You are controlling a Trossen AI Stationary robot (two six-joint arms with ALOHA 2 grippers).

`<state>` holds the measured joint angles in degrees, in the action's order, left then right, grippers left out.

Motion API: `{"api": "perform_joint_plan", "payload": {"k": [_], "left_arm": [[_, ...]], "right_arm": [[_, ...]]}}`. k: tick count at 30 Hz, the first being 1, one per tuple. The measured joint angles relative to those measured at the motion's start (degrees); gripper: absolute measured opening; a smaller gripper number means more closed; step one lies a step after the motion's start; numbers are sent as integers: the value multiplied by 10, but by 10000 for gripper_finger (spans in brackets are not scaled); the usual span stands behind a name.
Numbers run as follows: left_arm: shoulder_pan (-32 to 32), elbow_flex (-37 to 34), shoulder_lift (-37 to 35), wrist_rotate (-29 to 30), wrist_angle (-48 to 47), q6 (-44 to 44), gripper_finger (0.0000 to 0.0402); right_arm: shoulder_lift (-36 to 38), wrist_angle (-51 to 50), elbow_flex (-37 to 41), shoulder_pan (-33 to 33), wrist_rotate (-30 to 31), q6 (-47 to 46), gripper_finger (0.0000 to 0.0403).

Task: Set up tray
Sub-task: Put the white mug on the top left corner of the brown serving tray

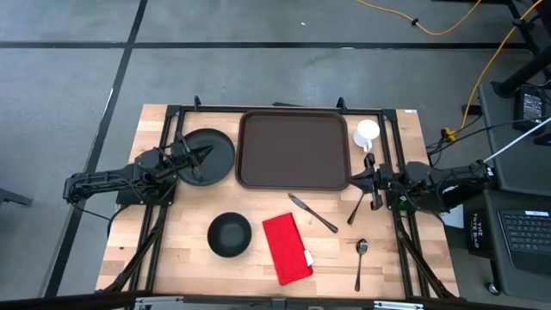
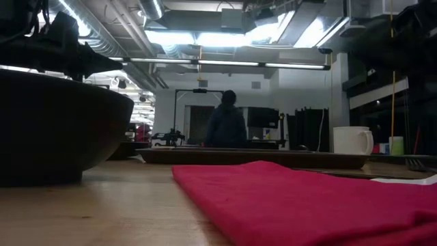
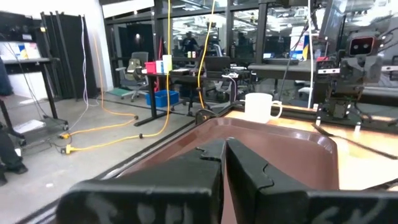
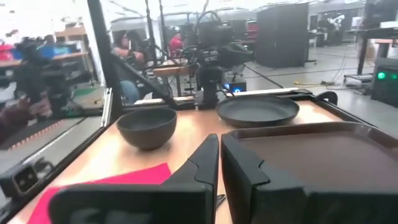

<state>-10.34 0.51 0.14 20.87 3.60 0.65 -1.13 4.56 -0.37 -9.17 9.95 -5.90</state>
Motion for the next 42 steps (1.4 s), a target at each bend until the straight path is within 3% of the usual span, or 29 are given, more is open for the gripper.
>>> {"api": "perform_joint_plan", "payload": {"k": [14,21,29,42], "left_arm": [[0,0,0,-4,23,-13,10],[0,0,0,-51,48,-3,4],[0,1,10,-47,73,33,3],[0,2,140,-75,165,31,2]], "right_arm": [[0,8,-3,0,106,-30,24],[-4,-32,-55,0,138,-45,19],[-52,-74,-98,1,210,-69,9],[-174,-75,-164,72,233,-57,4]]}}
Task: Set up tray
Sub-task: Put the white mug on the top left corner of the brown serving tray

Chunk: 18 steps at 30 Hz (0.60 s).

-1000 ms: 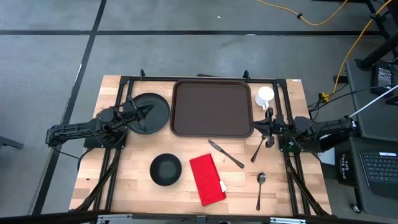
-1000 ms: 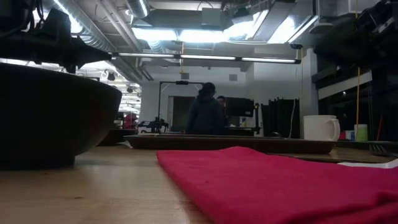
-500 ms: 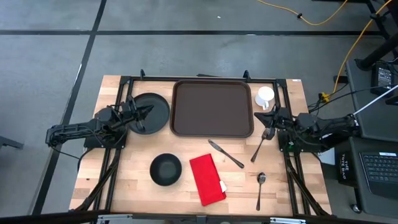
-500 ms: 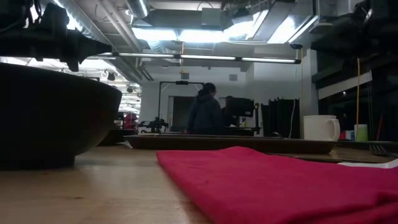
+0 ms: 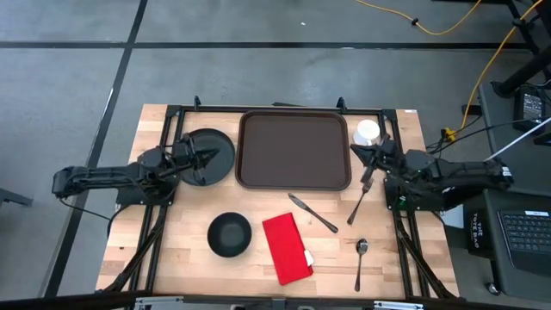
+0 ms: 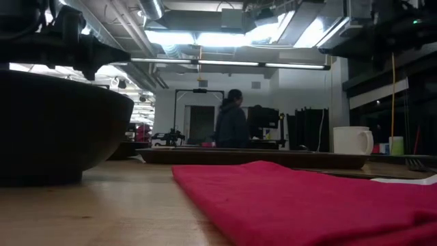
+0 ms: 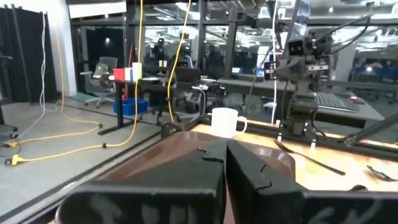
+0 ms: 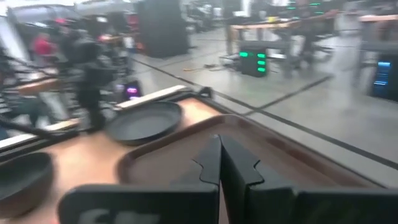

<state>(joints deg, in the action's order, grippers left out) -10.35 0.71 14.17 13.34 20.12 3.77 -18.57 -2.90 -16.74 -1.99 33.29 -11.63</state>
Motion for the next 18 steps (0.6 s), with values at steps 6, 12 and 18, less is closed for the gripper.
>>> {"api": "perform_joint_plan", "payload": {"k": [6,12,18], "left_arm": [[0,33,66,-26,8,-4,1],[0,78,135,-25,8,-70,3],[-2,99,178,17,8,-90,3]], "right_arm": [[-40,4,-15,62,-3,34,4],[-60,5,-38,112,-22,54,4],[-76,4,-74,162,-60,110,4]]}}
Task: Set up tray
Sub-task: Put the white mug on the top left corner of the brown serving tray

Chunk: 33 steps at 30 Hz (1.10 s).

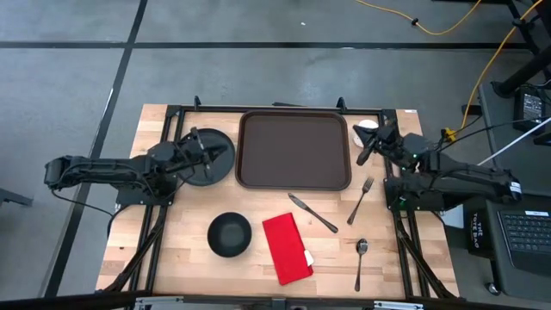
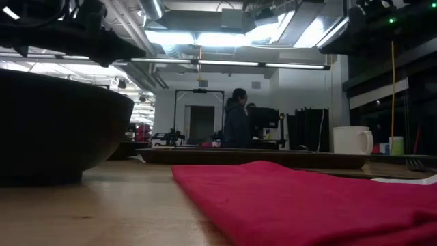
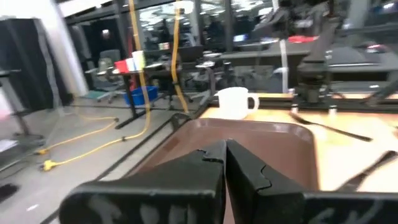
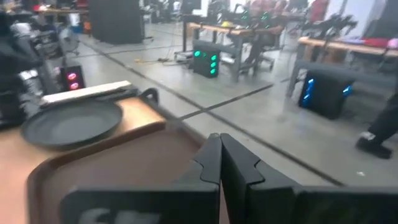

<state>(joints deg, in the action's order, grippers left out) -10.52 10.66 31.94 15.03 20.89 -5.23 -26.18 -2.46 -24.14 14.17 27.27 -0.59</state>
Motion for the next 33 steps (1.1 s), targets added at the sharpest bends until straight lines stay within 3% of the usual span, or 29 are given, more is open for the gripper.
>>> {"api": "perform_joint_plan", "payload": {"k": [4,10,16,22,27,33], "left_arm": [[-29,1,28,5,6,52,3],[-98,2,80,-93,41,67,3],[-143,19,115,-162,49,80,3],[-151,46,152,-207,46,89,3],[-151,57,186,-205,45,81,3],[-151,77,232,-192,40,75,4]], "right_arm": [[-11,0,-18,28,-13,53,4],[-32,6,-26,52,-76,40,4],[-56,-22,-32,55,-76,-16,4],[-118,-178,-127,55,-62,-111,4],[-178,-333,-228,77,-33,-198,4],[-249,-445,-325,138,-45,-195,10]]}}
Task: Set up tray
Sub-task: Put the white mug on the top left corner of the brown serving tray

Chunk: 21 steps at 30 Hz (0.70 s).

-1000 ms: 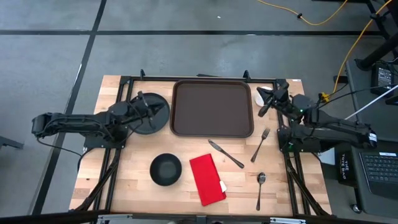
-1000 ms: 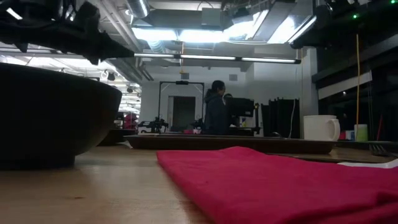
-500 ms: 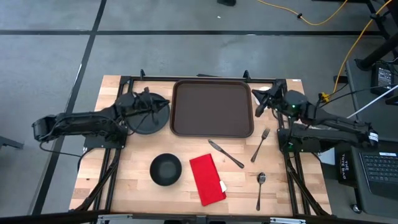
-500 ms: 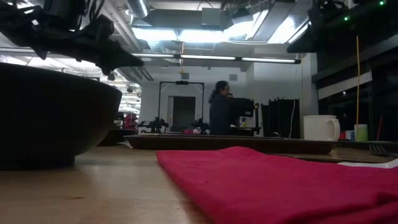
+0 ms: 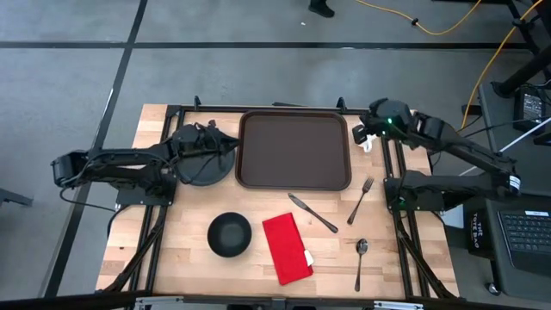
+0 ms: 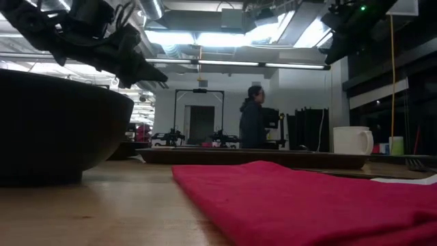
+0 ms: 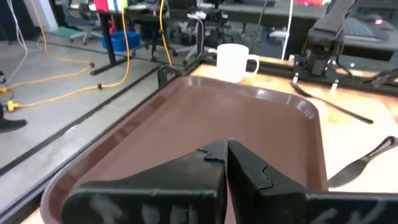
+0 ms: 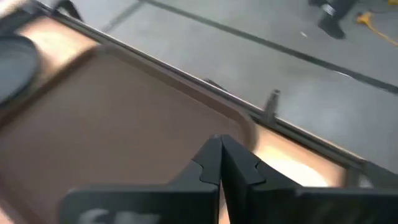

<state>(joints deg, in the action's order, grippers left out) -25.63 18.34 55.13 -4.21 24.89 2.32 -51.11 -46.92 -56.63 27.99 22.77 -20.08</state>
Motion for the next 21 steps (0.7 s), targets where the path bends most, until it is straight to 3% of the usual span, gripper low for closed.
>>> {"api": "perform_joint_plan", "payload": {"k": [8,15,21], "left_arm": [[0,45,53,0,1,-42,4],[0,51,57,4,-13,-49,4],[0,51,57,69,-11,-84,4]], "right_arm": [[-68,-24,-47,108,-159,109,13],[-81,-92,-48,178,-166,85,13],[-80,-118,-48,199,-165,71,14]]}}
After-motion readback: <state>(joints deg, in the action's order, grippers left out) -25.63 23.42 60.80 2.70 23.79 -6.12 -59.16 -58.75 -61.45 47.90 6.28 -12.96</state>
